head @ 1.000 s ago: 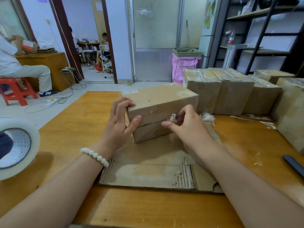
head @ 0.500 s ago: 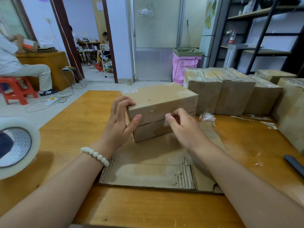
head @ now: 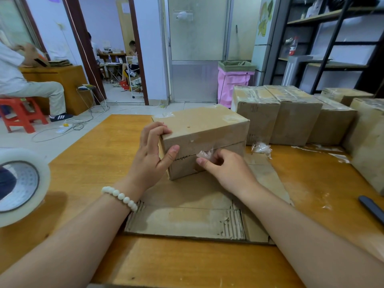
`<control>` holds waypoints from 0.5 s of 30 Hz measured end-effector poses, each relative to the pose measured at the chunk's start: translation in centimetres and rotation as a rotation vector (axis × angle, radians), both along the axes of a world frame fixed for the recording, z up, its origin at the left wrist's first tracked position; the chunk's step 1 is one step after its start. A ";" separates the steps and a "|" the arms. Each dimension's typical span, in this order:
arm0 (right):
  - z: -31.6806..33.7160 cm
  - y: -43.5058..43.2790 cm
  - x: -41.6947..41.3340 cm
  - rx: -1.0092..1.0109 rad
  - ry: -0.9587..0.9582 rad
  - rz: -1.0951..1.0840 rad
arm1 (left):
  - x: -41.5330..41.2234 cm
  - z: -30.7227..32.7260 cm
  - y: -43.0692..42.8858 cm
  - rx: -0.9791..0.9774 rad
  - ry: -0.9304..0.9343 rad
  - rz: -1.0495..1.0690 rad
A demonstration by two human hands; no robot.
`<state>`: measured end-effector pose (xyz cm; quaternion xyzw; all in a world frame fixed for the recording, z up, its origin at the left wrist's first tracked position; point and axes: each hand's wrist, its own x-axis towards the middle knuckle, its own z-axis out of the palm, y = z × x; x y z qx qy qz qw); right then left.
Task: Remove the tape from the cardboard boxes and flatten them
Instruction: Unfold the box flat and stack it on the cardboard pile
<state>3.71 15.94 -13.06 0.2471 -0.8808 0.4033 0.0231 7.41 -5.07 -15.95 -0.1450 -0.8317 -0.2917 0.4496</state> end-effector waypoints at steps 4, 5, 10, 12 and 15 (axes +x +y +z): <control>-0.2 -0.1 -0.2 -0.029 0.026 0.020 | 0.0 0.0 0.0 -0.007 0.003 0.000; -0.2 -0.1 -0.2 -0.039 0.029 0.027 | 0.0 0.0 0.0 -0.005 0.003 0.001; -0.4 0.0 -0.5 -0.122 0.050 0.015 | 0.1 0.1 0.0 0.001 0.003 0.014; -0.4 0.0 -0.5 -0.137 0.081 -0.007 | 0.1 0.1 0.0 0.000 -0.001 0.012; -0.4 -0.1 -0.5 -0.147 0.124 -0.021 | 0.1 0.1 0.0 -0.002 -0.002 0.009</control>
